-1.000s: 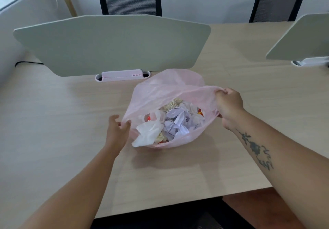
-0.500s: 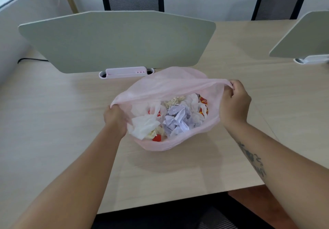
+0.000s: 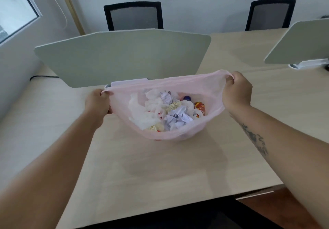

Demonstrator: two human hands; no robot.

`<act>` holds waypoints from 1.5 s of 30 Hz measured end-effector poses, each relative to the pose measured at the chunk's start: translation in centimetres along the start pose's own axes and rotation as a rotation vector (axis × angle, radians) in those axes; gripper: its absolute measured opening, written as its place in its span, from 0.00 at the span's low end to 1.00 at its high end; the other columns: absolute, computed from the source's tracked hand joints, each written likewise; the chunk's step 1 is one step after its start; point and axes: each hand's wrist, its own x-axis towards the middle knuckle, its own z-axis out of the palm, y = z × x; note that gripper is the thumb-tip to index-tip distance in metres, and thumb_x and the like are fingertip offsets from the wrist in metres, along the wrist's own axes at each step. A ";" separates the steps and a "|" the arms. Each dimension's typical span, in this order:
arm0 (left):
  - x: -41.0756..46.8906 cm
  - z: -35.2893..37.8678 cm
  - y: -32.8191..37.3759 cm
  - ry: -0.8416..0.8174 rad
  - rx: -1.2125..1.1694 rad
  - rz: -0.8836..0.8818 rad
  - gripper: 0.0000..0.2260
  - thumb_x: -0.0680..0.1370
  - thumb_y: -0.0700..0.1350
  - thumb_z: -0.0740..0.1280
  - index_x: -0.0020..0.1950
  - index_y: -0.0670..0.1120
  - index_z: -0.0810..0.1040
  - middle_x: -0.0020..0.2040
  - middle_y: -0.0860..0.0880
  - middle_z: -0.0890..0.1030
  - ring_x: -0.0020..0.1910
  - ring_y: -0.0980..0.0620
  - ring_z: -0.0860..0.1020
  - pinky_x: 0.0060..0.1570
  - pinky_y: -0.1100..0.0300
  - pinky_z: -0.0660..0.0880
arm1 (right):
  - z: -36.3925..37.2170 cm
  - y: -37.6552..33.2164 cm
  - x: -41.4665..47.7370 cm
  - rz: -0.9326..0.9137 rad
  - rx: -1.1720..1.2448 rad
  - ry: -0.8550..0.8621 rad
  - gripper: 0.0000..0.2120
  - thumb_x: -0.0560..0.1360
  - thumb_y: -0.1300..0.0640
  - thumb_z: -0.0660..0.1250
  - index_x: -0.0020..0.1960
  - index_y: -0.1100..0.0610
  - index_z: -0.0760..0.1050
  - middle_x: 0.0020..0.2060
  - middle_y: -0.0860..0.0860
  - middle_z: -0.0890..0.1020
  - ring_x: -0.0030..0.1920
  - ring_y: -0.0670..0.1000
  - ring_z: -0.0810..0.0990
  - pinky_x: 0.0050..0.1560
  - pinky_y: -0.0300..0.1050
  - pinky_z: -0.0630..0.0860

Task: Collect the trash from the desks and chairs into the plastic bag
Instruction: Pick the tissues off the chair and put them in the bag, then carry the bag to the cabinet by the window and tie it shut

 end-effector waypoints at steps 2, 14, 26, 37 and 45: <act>0.4 -1.1 2.2 0.011 0.047 0.046 0.08 0.79 0.41 0.63 0.42 0.41 0.77 0.32 0.43 0.71 0.27 0.45 0.69 0.33 0.54 0.74 | -0.7 -1.3 1.3 -0.043 -0.021 0.019 0.10 0.80 0.59 0.55 0.41 0.58 0.69 0.40 0.55 0.74 0.40 0.57 0.70 0.38 0.45 0.61; 0.9 -10.1 19.2 0.128 0.260 0.300 0.10 0.80 0.35 0.58 0.49 0.38 0.79 0.34 0.41 0.75 0.20 0.48 0.75 0.18 0.64 0.73 | -8.5 -11.7 9.0 -0.530 -0.429 -0.110 0.18 0.82 0.52 0.59 0.37 0.62 0.71 0.33 0.56 0.74 0.38 0.59 0.75 0.34 0.47 0.66; -3.8 -13.7 26.6 0.212 0.317 0.358 0.10 0.79 0.34 0.60 0.52 0.40 0.81 0.36 0.45 0.76 0.17 0.51 0.74 0.19 0.60 0.76 | -13.9 -16.8 13.6 -0.513 -0.405 -0.215 0.15 0.81 0.56 0.60 0.37 0.51 0.75 0.53 0.53 0.81 0.51 0.58 0.78 0.50 0.48 0.75; -14.1 -16.9 28.2 0.505 0.449 0.267 0.10 0.81 0.36 0.60 0.50 0.38 0.81 0.45 0.42 0.82 0.27 0.46 0.80 0.32 0.52 0.82 | -13.7 -20.3 14.6 -0.732 -0.089 -0.300 0.16 0.79 0.61 0.57 0.37 0.50 0.76 0.53 0.48 0.82 0.52 0.54 0.77 0.50 0.45 0.71; -29.6 -24.0 25.4 0.828 0.573 0.085 0.11 0.81 0.36 0.58 0.50 0.42 0.81 0.40 0.42 0.77 0.30 0.45 0.75 0.25 0.58 0.74 | -11.1 -27.1 8.3 -1.052 0.067 -0.466 0.15 0.78 0.58 0.58 0.36 0.47 0.74 0.49 0.57 0.82 0.48 0.61 0.77 0.46 0.49 0.73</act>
